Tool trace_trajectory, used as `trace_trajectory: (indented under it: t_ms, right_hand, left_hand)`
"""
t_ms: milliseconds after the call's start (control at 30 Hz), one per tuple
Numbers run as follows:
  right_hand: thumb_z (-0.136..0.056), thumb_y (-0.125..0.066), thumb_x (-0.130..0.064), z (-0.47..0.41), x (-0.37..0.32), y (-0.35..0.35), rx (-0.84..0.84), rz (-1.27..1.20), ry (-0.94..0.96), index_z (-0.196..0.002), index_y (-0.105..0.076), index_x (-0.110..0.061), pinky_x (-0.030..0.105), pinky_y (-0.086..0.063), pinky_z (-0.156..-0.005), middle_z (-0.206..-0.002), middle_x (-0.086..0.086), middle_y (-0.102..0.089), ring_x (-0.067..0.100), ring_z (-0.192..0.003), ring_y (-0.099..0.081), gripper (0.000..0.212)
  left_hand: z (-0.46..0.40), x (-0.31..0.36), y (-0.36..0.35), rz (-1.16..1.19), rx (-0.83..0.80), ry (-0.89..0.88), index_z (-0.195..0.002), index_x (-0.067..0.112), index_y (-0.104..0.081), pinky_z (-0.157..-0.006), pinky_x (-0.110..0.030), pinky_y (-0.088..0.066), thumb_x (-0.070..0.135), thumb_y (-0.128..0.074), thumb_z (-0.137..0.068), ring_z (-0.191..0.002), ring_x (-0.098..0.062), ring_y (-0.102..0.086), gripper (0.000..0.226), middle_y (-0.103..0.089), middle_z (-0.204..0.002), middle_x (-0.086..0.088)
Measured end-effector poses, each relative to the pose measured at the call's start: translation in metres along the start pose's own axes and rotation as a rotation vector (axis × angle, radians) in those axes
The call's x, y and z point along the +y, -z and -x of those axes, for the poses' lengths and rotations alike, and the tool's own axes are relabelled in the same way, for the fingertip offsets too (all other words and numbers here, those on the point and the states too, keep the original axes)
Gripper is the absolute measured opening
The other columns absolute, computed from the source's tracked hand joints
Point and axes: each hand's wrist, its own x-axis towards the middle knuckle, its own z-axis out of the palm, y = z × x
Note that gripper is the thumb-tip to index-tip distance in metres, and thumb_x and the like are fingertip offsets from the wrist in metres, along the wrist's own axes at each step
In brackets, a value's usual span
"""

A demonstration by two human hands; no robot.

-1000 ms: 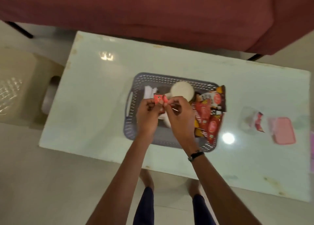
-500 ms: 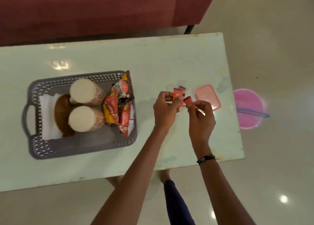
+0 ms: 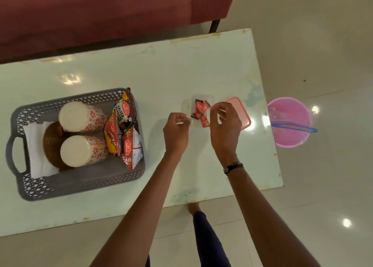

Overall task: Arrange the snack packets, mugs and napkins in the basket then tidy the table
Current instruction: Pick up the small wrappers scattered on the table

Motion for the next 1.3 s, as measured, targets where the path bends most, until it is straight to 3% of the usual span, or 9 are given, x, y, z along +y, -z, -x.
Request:
trace_trajectory:
  t_ms: [100,233,367,467,667,800,933,1167,1300]
  right_hand:
    - [-0.089,-0.057,-0.012,-0.016,0.019,0.014,0.068,0.232,0.037,-0.105,-0.059,-0.009,0.013,-0.044,-0.077,-0.112,0.006,-0.061,0.016,-0.099,-0.055,0.016]
    - [-0.078,-0.071,-0.023,-0.041,0.053,0.029,-0.069,0.546,-0.056,-0.125,-0.046,-0.005,0.039,-0.042,-0.094,-0.131,0.016,-0.048,0.032,-0.117,-0.045,0.056]
    - [-0.066,-0.083,-0.037,-0.057,0.057,0.034,-0.235,0.661,-0.207,-0.132,-0.039,-0.006,0.04,-0.041,-0.092,-0.128,0.018,-0.047,0.035,-0.117,-0.044,0.085]
    - [-0.069,-0.082,-0.031,-0.06,0.048,0.034,-0.342,0.509,-0.329,-0.13,-0.038,-0.006,0.041,-0.047,-0.089,-0.126,0.018,-0.055,0.036,-0.114,-0.052,0.078]
    - [-0.09,-0.039,-0.001,-0.026,0.017,0.007,-0.203,0.368,-0.035,-0.141,-0.034,-0.012,0.03,-0.04,-0.087,-0.131,0.02,-0.048,0.032,-0.111,-0.05,0.053]
    - [-0.091,-0.024,-0.018,-0.009,0.012,-0.022,-0.191,0.335,-0.094,-0.148,-0.021,-0.021,0.039,-0.029,-0.098,-0.151,0.011,-0.029,0.032,-0.127,-0.032,0.057]
    - [-0.1,-0.025,-0.028,-0.005,0.007,-0.041,-0.199,0.349,-0.178,-0.151,-0.005,-0.025,0.052,-0.006,-0.115,-0.16,0.006,-0.001,0.033,-0.146,0.003,0.055]
    - [-0.098,-0.023,-0.031,-0.008,0.005,-0.051,-0.168,0.613,-0.045,-0.15,-0.01,-0.032,0.056,-0.02,-0.106,-0.16,-0.004,-0.002,0.035,-0.143,-0.005,0.053]
    - [-0.099,-0.026,-0.035,-0.005,0.008,-0.055,-0.22,0.744,0.089,-0.148,-0.018,-0.033,0.051,-0.024,-0.101,-0.16,-0.006,-0.007,0.033,-0.14,-0.014,0.05]
  left_hand:
    - [-0.003,0.001,0.0,-0.009,-0.006,-0.013,-0.093,0.016,-0.06,-0.084,-0.047,-0.054,0.013,-0.058,-0.082,-0.088,-0.016,-0.061,0.011,-0.059,-0.083,0.015]
    - [-0.009,0.001,0.0,-0.02,0.0,-0.022,-0.101,0.014,-0.06,-0.085,-0.046,-0.054,0.012,-0.059,-0.082,-0.09,-0.017,-0.062,0.018,-0.062,-0.089,0.007]
    - [-0.013,0.003,-0.001,-0.043,-0.066,-0.004,-0.107,0.011,-0.06,-0.088,-0.044,-0.054,0.012,-0.061,-0.083,-0.091,-0.016,-0.06,0.024,-0.062,-0.096,0.001]
    - [-0.013,0.004,-0.003,-0.061,-0.09,0.007,-0.106,0.009,-0.061,-0.088,-0.045,-0.054,0.01,-0.062,-0.083,-0.094,-0.021,-0.062,0.023,-0.063,-0.098,-0.002]
    - [-0.011,0.001,0.0,-0.08,-0.12,-0.046,-0.117,0.014,-0.06,-0.087,-0.042,-0.055,0.008,-0.063,-0.084,-0.092,-0.021,-0.063,0.034,-0.063,-0.098,-0.004]
    - [-0.011,-0.002,0.001,-0.108,-0.142,-0.103,-0.126,0.02,-0.057,-0.084,-0.035,-0.057,0.008,-0.064,-0.085,-0.089,-0.022,-0.065,0.043,-0.064,-0.105,-0.009]
    - [-0.013,-0.005,0.001,-0.139,-0.152,-0.148,-0.129,0.014,-0.055,-0.069,-0.011,-0.053,0.001,-0.063,-0.085,-0.081,-0.019,-0.063,0.046,-0.065,-0.106,-0.013]
    - [-0.016,-0.006,0.002,-0.2,-0.147,-0.185,-0.127,0.014,-0.057,-0.064,0.001,-0.045,0.002,-0.059,-0.087,-0.084,-0.016,-0.062,0.041,-0.067,-0.109,-0.012]
    - [-0.015,-0.006,0.004,-0.149,-0.174,-0.146,-0.127,0.019,-0.057,-0.079,-0.015,-0.053,0.0,-0.05,-0.09,-0.093,-0.017,-0.064,0.042,-0.066,-0.12,-0.004]
